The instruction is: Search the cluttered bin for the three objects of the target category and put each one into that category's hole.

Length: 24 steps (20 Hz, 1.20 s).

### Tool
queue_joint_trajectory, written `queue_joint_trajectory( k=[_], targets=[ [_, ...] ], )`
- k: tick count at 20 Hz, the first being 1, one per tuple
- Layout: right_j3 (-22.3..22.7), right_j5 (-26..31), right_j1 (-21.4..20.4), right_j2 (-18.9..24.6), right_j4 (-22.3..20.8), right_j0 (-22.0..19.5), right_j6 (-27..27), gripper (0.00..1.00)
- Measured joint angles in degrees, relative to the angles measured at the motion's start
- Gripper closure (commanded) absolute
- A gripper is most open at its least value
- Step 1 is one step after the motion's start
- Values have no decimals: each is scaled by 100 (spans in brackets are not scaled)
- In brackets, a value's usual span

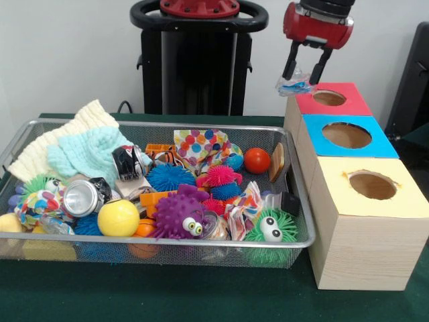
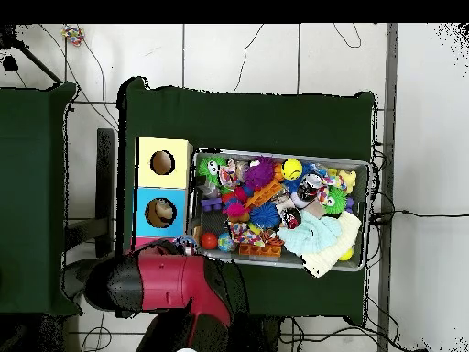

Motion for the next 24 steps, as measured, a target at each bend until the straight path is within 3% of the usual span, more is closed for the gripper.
queue_joint_trajectory(
  k=[6, 24],
  targets=[
    [-478, 336, 93, -124, 33, 71, 0, 100],
    [-1527, 478, 716, -322, 114, 214, 41, 100]
  ],
)
